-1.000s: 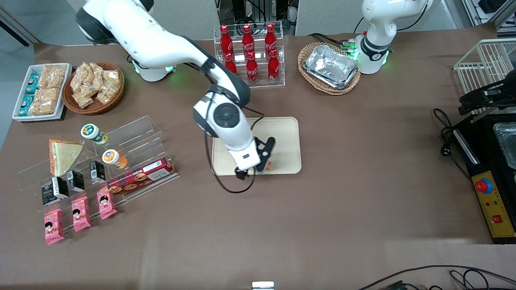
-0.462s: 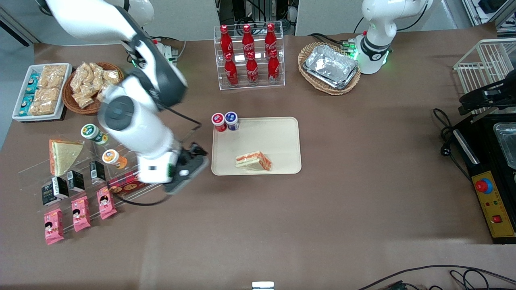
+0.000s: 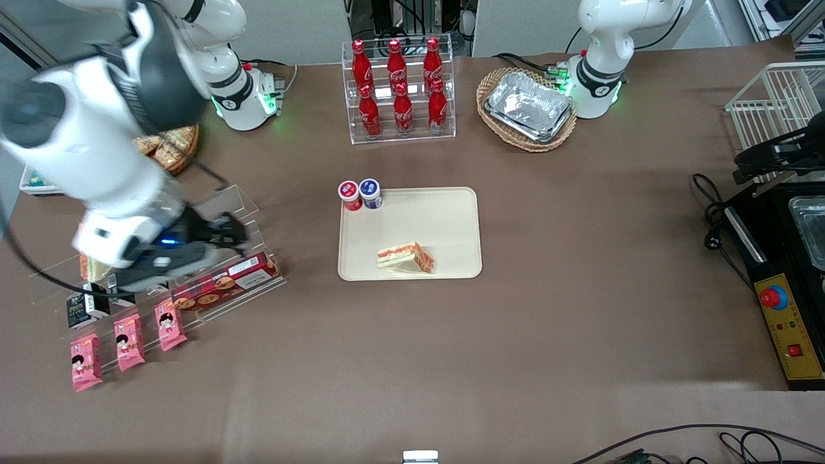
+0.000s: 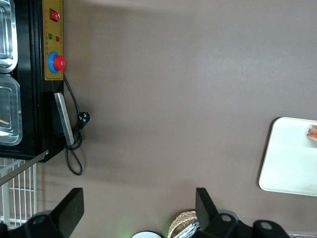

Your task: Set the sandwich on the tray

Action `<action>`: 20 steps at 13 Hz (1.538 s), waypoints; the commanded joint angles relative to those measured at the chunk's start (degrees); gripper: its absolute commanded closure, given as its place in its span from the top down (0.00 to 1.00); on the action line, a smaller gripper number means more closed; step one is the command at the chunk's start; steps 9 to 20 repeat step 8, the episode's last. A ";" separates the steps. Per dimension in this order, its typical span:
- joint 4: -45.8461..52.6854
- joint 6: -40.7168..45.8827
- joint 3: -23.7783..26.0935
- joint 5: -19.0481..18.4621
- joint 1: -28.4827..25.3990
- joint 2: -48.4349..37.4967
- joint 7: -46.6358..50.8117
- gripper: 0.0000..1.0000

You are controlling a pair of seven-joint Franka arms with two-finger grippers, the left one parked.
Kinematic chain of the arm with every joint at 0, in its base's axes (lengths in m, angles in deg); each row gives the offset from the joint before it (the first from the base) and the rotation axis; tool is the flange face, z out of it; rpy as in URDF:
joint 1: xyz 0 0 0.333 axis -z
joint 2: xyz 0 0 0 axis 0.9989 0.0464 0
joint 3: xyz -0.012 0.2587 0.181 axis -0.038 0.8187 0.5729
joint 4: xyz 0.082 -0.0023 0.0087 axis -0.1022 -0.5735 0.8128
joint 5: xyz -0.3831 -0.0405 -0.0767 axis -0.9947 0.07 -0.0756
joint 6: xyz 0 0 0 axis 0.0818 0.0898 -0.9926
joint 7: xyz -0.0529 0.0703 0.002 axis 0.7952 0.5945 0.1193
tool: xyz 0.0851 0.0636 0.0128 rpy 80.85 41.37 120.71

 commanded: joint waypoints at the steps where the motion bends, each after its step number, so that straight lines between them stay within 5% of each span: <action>1: -1.41 5.46 -5.93 1.79 -0.01 -4.72 0.43 1.00; 8: -1.33 12.23 -16.14 1.88 -0.19 -8.77 0.96 1.00; 20: -1.33 12.23 -16.14 1.88 -0.19 -8.77 0.96 1.00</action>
